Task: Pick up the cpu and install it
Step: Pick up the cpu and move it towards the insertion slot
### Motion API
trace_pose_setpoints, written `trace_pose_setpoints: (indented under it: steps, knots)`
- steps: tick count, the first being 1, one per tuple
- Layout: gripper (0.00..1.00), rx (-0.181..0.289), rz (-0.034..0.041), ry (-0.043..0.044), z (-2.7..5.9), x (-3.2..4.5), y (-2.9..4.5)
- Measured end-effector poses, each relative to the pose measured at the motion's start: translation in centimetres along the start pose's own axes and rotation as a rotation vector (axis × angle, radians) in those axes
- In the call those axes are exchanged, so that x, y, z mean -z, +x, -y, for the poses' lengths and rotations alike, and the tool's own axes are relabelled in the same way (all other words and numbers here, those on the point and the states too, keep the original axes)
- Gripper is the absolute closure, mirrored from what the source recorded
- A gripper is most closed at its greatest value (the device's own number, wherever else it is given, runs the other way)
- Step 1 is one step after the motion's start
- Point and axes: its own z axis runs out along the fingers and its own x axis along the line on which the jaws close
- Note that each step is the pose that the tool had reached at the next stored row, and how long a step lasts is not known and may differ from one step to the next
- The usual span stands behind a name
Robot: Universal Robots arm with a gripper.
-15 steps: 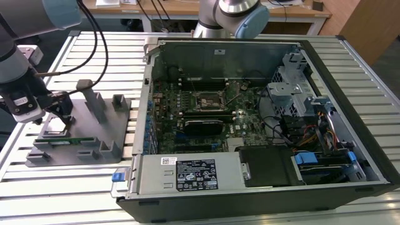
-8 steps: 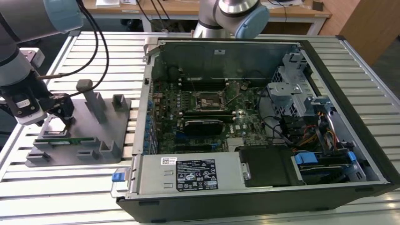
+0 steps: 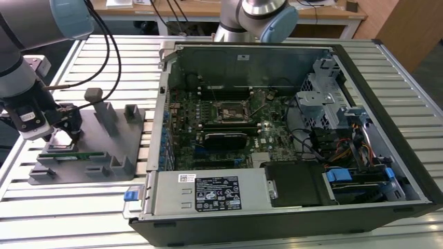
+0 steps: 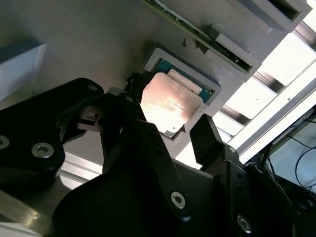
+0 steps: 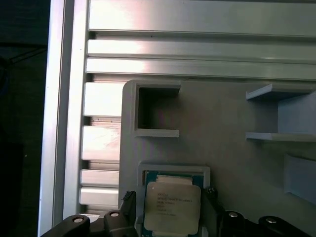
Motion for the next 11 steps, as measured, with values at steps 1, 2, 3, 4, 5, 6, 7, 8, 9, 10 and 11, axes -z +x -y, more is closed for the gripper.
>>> trace_pose_setpoints:
  steps: [1, 2, 3, 4, 5, 6, 7, 8, 9, 10, 11]
  knots:
    - [0.31, 0.000, 0.0000, 0.0000, 0.00, 0.00, 0.00]
    - [0.38, 0.000, 0.0001, 0.0000, 0.00, -0.01, 0.00]
    - [0.38, 0.000, 0.0001, 0.0000, 0.00, -0.01, 0.00]
    - [0.38, 0.000, 0.0001, -0.0001, 0.00, -0.02, 0.00]
    - [0.38, 0.000, 0.0002, -0.0001, 0.00, -0.04, 0.00]
    - [0.38, 0.000, 0.0001, -0.0001, 0.00, -0.05, 0.00]
    - [0.38, 0.000, 0.0002, -0.0001, 0.00, -0.09, -0.01]
    - [0.38, 0.000, 0.0004, -0.0002, 0.00, -0.18, -0.02]
    - [0.38, 0.000, 0.0004, -0.0002, 0.00, -0.25, -0.02]
    - [0.40, 0.000, 0.0002, -0.0001, 0.01, -0.25, -0.02]
    - [0.46, 0.000, 0.0000, 0.0000, 0.01, -0.25, -0.02]
